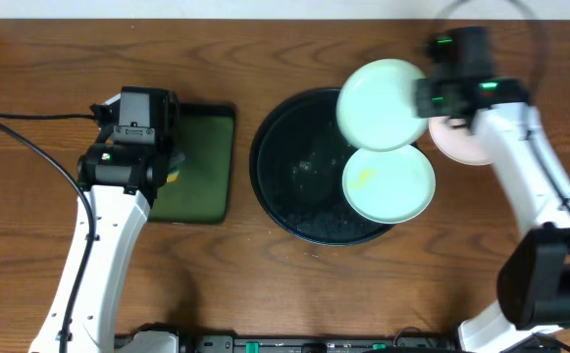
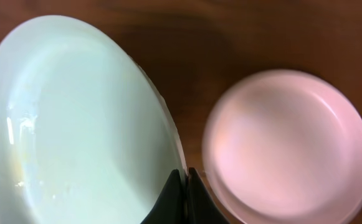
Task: Clean dirty plates on tray and stack at the side
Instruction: 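Lift the pale green plate with the right gripper onto the pink plate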
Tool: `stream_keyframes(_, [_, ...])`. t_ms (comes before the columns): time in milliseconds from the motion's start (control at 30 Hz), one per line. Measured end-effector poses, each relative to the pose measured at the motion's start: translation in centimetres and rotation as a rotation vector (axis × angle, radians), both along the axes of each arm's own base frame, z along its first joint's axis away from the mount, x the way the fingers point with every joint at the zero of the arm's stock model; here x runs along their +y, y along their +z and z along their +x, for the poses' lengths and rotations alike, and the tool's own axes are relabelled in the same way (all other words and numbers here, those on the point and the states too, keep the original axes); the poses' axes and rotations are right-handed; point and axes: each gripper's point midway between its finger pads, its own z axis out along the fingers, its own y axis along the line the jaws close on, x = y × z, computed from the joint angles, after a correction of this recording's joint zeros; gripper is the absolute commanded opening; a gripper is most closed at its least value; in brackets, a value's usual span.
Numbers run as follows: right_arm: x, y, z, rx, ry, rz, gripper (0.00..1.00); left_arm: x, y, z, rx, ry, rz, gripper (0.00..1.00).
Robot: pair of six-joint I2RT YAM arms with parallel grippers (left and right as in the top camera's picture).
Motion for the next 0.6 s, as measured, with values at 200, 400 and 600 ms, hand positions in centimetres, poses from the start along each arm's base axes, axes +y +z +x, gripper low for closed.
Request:
stream_keyframes(200, [-9.9, -0.4, -1.7, 0.039, -0.235, 0.130, 0.01, 0.0, 0.0, 0.1, -0.003, 0.000, 0.000, 0.08])
stream_keyframes(400, [-15.7, -0.5, -3.0, 0.031, -0.408, 0.124, 0.01, 0.0, 0.1, 0.3, -0.013, 0.000, -0.001, 0.07])
stream_keyframes(600, [-18.0, -1.1, -3.5, 0.033, -0.503, 0.069, 0.01, 0.0, -0.4, 0.4, 0.002, 0.000, 0.000, 0.08])
